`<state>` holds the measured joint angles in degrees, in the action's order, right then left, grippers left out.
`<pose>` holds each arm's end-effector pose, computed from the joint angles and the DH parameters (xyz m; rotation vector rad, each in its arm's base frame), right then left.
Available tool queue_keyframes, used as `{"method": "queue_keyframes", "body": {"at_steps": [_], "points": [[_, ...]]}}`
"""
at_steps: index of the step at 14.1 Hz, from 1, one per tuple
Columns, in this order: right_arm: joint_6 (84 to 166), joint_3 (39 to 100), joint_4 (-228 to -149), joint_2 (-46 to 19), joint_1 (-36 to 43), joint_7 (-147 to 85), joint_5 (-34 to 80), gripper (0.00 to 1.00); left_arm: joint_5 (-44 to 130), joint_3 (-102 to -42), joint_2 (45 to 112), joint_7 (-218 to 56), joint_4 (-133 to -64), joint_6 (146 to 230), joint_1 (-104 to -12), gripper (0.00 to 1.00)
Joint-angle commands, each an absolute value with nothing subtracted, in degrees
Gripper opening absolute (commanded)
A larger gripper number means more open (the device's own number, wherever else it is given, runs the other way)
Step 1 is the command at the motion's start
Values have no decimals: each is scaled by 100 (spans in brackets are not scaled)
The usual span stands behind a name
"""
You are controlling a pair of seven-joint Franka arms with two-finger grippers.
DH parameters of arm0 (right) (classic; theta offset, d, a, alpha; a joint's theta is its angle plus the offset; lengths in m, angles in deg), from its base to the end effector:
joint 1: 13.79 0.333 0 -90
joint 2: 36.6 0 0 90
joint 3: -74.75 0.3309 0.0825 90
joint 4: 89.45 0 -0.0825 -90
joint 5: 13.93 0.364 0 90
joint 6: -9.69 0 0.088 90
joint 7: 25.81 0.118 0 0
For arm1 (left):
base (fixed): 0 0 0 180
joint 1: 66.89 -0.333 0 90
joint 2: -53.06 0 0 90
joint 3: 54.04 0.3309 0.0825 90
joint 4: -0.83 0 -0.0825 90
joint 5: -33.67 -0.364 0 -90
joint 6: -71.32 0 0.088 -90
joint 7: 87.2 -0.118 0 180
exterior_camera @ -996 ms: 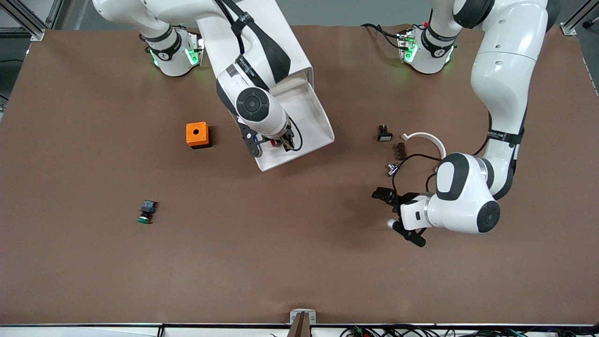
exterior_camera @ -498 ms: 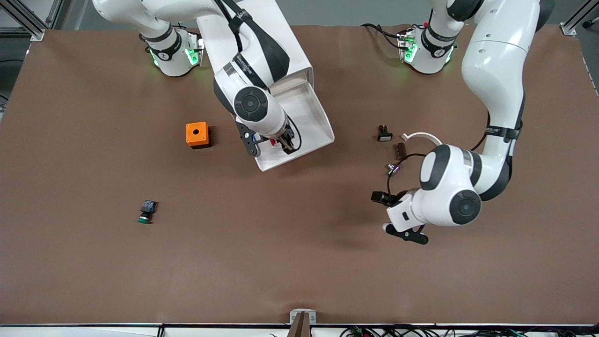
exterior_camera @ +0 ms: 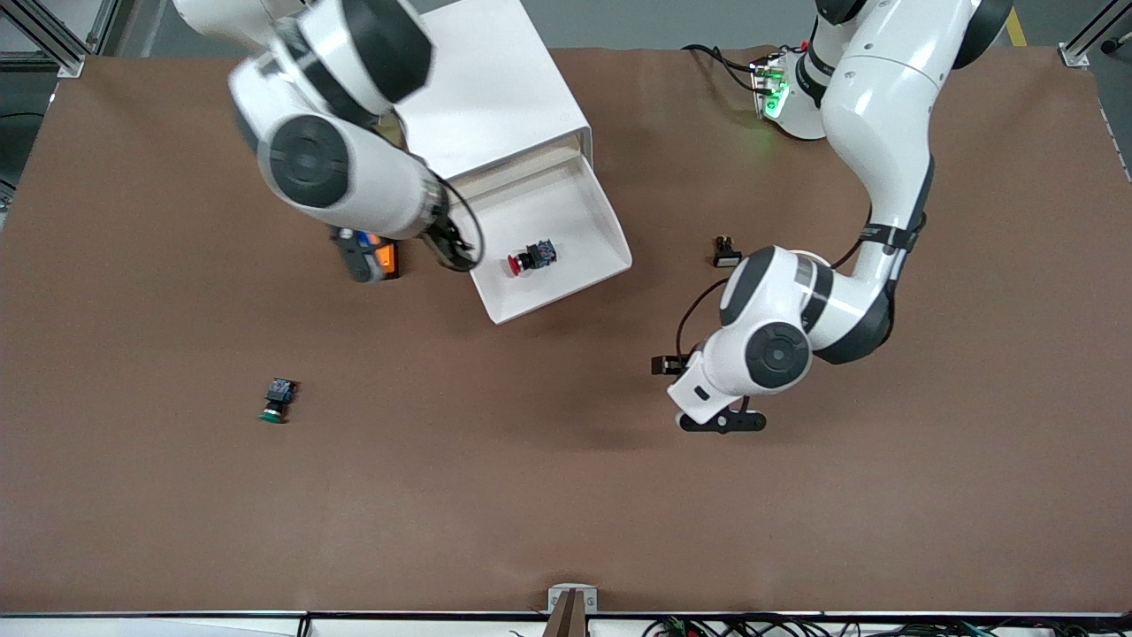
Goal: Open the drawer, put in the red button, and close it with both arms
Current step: 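Withdraw the right gripper while the left gripper moves to the drawer front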
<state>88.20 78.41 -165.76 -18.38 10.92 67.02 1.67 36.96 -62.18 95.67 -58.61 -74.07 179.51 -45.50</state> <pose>0.5170 0.3129 0.5432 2.5396 -1.5720 -0.5920 0.6299 -0.3356 0.2994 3.0673 0.0544 -0.3232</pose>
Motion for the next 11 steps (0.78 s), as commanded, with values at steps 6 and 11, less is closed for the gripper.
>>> {"method": "queue_keyframes", "body": {"at_steps": [6, 11], "points": [[8413, 7906, -18276, -3877, -630, 2820, 146, 100, 3525, -6230, 9560, -3616, -7449, 18540, -3676, 100], [9168, 7906, -19621, -5011, -1263, 624, -531, 100, 3569, -6247, 9621, -2789, -7475, 18778, -3306, 100]]}}
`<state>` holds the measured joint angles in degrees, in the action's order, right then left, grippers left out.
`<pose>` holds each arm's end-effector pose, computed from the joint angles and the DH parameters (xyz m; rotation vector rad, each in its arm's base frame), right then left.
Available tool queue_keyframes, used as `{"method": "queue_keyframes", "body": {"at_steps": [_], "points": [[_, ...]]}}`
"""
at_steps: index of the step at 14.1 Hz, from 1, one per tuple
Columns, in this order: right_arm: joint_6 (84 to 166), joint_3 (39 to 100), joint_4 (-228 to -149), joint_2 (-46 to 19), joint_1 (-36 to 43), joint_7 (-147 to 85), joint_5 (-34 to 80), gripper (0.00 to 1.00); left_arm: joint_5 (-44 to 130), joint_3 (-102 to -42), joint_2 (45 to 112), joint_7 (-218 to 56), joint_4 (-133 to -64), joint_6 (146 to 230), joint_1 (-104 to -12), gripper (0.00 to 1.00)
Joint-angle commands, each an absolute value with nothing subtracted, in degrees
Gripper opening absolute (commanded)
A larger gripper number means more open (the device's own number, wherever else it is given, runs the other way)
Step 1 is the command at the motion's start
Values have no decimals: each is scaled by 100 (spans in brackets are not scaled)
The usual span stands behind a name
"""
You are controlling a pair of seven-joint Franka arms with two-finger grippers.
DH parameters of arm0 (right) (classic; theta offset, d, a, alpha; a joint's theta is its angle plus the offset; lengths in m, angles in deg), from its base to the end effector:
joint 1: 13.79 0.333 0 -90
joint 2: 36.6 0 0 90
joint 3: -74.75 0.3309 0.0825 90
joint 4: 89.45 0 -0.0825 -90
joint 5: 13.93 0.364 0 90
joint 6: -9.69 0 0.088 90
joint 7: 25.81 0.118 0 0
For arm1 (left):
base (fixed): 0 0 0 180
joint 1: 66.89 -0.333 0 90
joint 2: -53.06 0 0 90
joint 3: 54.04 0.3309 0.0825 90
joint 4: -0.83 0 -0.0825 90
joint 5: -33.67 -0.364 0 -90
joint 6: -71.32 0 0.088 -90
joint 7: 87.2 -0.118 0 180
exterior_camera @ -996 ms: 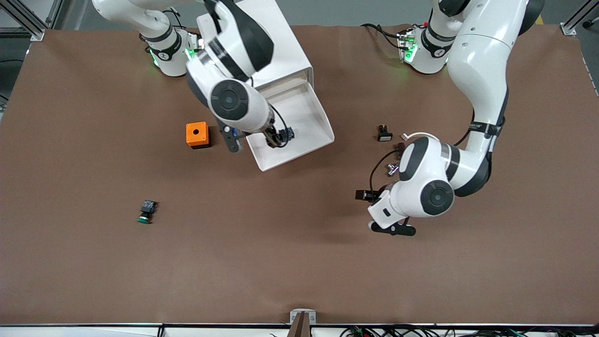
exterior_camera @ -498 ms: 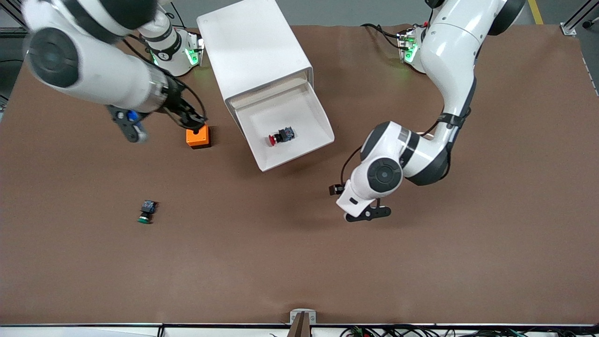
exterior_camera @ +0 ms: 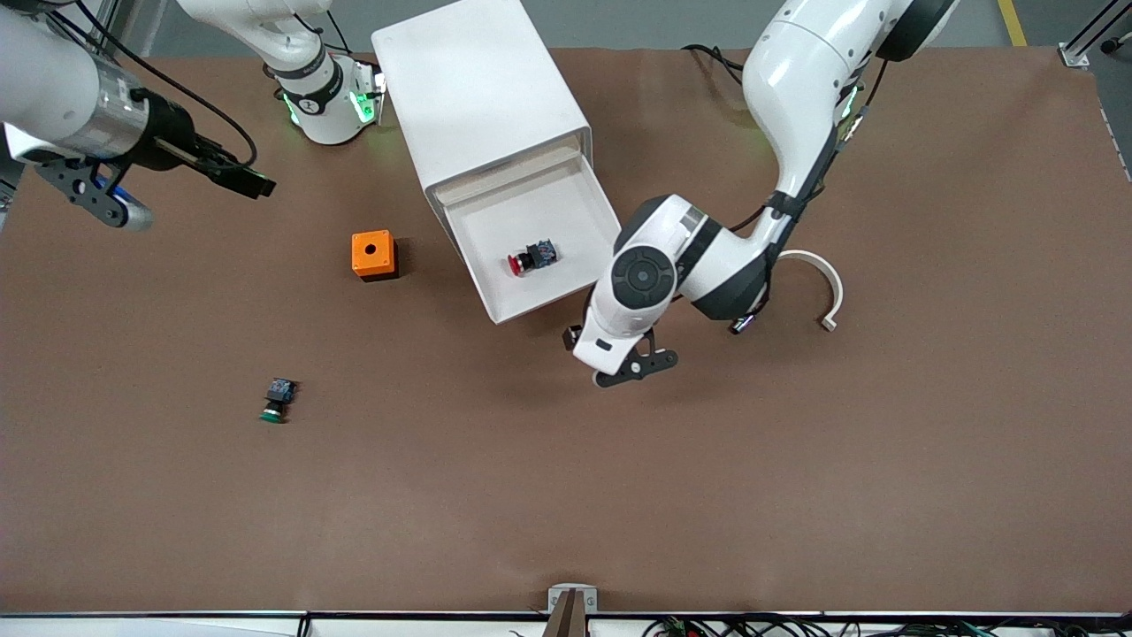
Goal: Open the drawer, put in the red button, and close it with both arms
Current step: 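Withdraw the right gripper while the left gripper moves to the drawer front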
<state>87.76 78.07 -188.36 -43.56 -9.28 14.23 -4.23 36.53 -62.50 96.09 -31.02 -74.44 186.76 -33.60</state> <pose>0.4580 0.0875 0.6075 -2.9455 0.8289 0.4420 0.5575 -0.4681 0.3010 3.0335 0.4762 -0.2125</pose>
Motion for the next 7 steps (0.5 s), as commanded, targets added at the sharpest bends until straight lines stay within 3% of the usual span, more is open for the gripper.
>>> {"method": "queue_keyframes", "body": {"at_steps": [1, 7], "points": [[9291, 7906, -19754, -5118, -1404, 227, -540, 100, 3569, -6256, 9630, -2666, -7475, 18778, -3253, 100], [9801, 7906, -19703, -5128, -2231, -2069, -795, 100, 3587, -6256, 9621, -2269, -7484, 19032, -2849, 100]]}}
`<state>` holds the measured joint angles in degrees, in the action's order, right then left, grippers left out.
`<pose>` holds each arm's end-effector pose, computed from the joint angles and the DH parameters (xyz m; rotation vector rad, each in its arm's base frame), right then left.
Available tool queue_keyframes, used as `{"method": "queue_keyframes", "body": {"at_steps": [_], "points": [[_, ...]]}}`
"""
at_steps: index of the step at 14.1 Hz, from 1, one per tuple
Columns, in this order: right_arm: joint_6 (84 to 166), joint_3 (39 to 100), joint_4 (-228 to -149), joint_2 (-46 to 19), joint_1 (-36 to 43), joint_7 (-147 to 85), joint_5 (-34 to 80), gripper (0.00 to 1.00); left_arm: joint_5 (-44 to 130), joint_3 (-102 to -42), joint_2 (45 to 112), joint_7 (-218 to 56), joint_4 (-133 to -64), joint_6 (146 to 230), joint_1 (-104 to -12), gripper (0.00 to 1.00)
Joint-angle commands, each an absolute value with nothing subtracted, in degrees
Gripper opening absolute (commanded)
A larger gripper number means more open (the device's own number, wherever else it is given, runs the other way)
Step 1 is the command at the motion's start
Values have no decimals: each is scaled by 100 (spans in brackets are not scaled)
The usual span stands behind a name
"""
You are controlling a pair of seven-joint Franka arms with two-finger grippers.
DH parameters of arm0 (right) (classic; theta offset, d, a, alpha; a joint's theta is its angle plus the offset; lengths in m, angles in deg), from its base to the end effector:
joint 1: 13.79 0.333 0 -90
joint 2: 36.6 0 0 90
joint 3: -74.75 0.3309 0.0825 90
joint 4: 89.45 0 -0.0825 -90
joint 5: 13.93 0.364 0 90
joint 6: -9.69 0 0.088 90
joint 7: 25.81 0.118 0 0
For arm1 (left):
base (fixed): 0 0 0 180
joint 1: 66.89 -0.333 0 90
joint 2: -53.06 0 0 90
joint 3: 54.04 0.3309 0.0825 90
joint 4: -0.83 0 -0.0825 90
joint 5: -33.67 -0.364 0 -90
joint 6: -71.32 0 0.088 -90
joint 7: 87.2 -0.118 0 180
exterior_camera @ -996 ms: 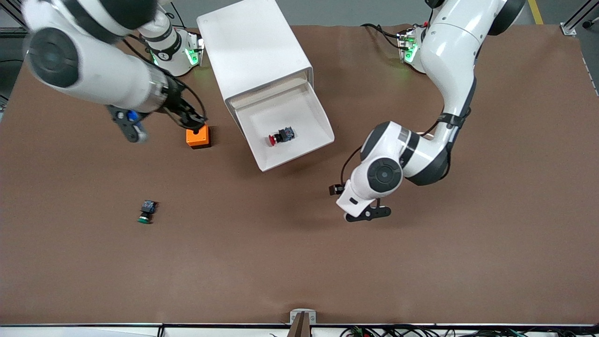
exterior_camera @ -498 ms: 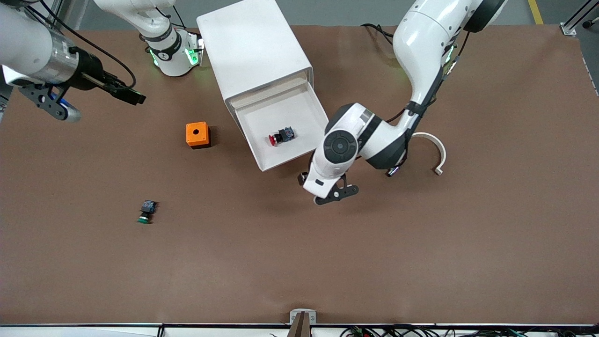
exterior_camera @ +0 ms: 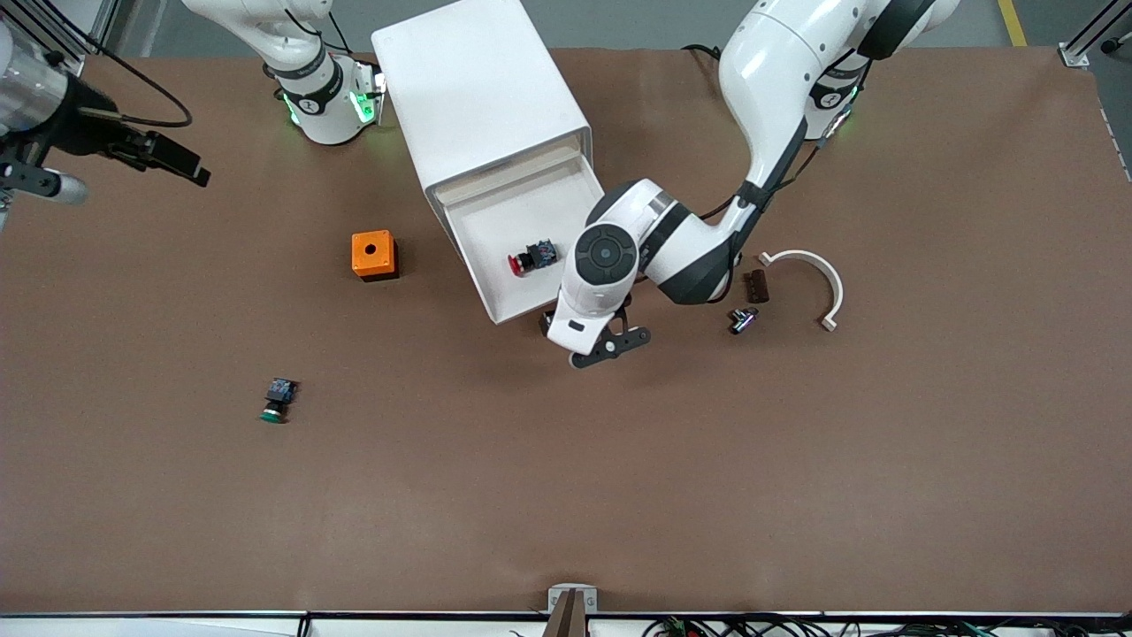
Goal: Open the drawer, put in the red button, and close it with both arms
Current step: 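Withdraw the right gripper while the left gripper moves to the drawer front, then push the drawer shut into the cabinet with the left gripper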
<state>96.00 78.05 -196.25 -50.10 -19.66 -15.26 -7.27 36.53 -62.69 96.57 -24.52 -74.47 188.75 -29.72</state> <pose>0.4446 -0.0026 0.6080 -3.0208 0.3505 0.1966 0.5263 -0.5084 0.2977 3.0131 0.5449 -0.1993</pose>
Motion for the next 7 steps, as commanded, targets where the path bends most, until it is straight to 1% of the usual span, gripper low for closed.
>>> {"method": "queue_keyframes", "body": {"at_steps": [1, 4, 7], "points": [[9811, 7906, -19581, -5110, -2258, -2097, -899, 100, 3578, -6256, 9613, -2173, -7493, 19042, -2779, 100], [9758, 7915, -19238, -5005, -2241, -2045, -1023, 100, 3587, -6274, 9586, -1830, -7528, 19042, -2638, 100], [9758, 7959, -19123, -5005, -2214, -2001, -1023, 100, 3596, -6537, 9560, -1532, -7572, 19042, -2629, 100]]}}
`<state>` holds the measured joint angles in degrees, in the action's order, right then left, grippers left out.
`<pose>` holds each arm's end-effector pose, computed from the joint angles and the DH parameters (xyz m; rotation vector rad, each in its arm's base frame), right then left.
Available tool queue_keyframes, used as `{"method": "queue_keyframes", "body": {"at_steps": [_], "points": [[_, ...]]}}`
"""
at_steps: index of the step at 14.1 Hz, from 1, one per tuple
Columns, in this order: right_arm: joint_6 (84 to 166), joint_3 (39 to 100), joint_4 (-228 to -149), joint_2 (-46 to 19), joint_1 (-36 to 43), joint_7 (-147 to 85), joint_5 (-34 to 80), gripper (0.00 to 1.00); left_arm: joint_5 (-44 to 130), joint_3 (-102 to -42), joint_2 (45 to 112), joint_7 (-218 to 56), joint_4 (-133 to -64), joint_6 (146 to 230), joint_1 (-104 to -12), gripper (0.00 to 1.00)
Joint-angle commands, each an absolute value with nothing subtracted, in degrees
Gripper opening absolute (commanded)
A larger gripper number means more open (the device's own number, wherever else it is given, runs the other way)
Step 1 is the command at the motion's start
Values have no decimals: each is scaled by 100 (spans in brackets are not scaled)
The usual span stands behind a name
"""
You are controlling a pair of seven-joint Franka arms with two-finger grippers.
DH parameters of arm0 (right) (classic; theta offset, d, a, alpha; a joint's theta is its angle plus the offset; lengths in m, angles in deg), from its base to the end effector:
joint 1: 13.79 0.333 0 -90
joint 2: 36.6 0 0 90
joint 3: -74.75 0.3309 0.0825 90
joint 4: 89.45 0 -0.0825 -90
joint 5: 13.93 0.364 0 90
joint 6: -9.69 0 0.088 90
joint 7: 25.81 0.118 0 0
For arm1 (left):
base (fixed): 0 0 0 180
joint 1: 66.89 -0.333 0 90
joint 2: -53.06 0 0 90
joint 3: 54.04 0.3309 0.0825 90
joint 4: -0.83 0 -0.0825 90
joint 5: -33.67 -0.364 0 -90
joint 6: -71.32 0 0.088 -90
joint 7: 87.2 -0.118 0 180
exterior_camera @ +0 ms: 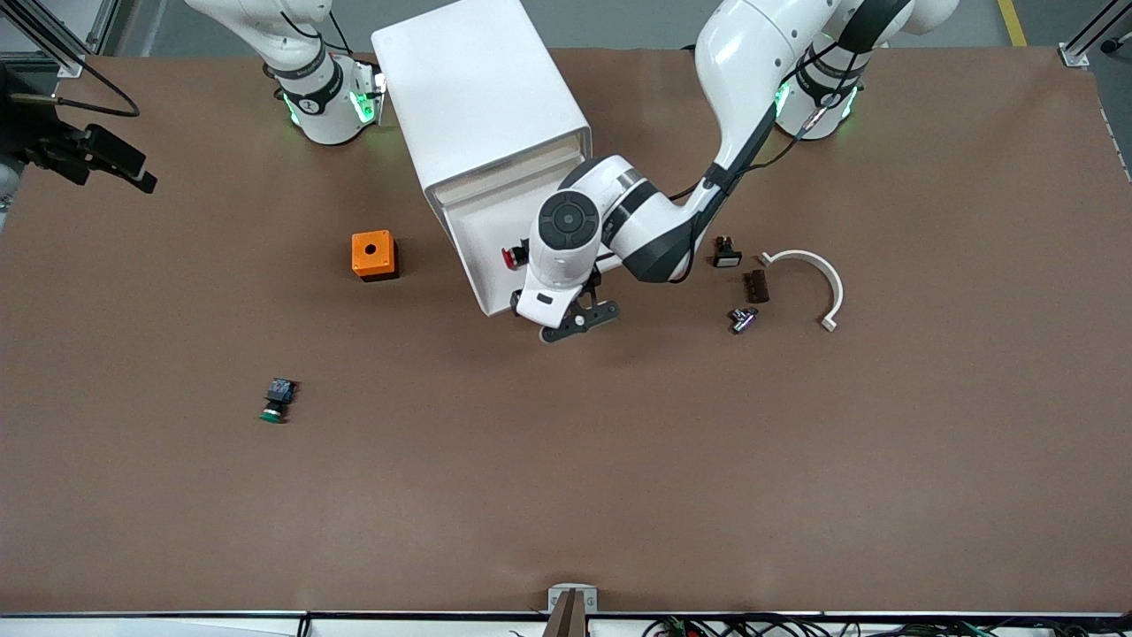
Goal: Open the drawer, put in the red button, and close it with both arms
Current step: 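Push the drawer shut into the cabinet with the left gripper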
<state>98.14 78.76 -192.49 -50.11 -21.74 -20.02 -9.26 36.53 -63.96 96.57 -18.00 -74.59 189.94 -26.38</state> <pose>0.4521 -0.0172 0.6398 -3.0654 0.2620 0.0314 0.4883 -0.5478 0.3000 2.9883 0.6036 -0.2113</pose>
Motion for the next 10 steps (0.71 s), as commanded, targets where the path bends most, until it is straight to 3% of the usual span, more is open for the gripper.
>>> {"method": "queue_keyframes", "body": {"at_steps": [1, 10], "points": [[9749, 7967, -19079, -4987, -2205, -1940, -1023, 100, 3587, -6581, 9560, -1470, -7572, 19042, -2620, 100], [9758, 7968, -18921, -4925, -2073, -1614, -1023, 100, 3569, -6889, 9551, -661, -7572, 19050, -2260, 100]]}}
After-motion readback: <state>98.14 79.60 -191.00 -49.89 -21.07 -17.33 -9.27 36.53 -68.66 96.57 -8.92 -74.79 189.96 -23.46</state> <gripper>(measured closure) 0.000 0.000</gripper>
